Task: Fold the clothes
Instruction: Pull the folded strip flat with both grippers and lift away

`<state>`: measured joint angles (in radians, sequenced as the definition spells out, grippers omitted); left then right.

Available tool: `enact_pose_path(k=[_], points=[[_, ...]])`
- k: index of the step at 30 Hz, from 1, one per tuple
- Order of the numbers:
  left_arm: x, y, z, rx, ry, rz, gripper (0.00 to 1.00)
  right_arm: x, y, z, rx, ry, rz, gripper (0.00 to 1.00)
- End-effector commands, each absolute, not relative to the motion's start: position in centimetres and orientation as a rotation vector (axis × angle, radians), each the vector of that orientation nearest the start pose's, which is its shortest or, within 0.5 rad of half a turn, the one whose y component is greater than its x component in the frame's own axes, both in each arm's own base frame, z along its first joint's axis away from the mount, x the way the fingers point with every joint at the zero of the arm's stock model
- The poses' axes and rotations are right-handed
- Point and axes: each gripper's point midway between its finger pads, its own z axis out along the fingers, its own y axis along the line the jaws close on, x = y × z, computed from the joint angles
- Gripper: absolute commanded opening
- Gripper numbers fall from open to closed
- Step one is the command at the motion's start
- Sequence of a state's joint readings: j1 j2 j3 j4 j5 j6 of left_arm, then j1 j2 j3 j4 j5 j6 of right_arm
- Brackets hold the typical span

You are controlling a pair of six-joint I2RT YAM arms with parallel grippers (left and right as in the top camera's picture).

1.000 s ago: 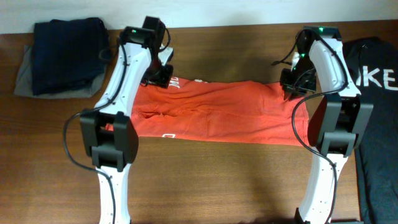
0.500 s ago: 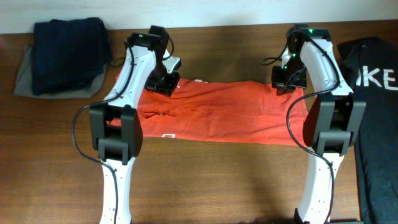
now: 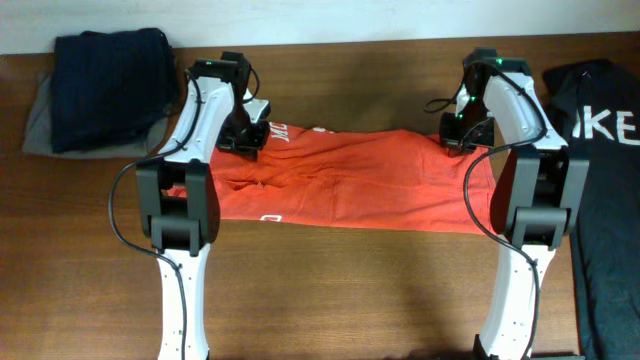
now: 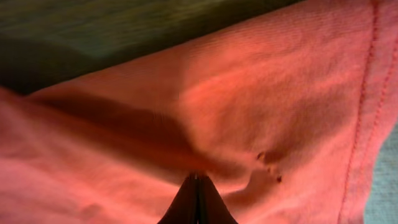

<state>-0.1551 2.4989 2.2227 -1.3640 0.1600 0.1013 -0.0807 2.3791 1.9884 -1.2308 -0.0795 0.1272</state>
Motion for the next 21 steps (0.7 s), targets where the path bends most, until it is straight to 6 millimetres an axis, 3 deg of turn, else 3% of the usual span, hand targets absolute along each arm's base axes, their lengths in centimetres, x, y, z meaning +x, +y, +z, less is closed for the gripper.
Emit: enact_pose_path(k=[1,6,11,15,21], points=[[45.6,-9.3,1.1,0.39,3.197,-0.251,0.01,43.7,-3.5,-0.9,0.387,3.213,0.106,0.04],[45.7,-8.4,0.5,0.358,3.212,-0.253,0.01,43.0,-4.6,-2.2,0.433,3.216,0.108,0.04],[45.2,-7.6,-1.1,0.339,3.254,-0.242,0.01,42.8,-5.9,-2.2,0.482,3.209,0.11,0.04],[44.9,-6.3,-2.9,0.302,3.298,-0.224,0.01,42.8,-7.0,-2.2,0.52,3.197,0.112,0.04],[45.7,-3.0,-3.5,0.235,3.286,-0.116,0.01,42.9,-9.2,-2.3,0.565,3.173,-0.019,0.04]])
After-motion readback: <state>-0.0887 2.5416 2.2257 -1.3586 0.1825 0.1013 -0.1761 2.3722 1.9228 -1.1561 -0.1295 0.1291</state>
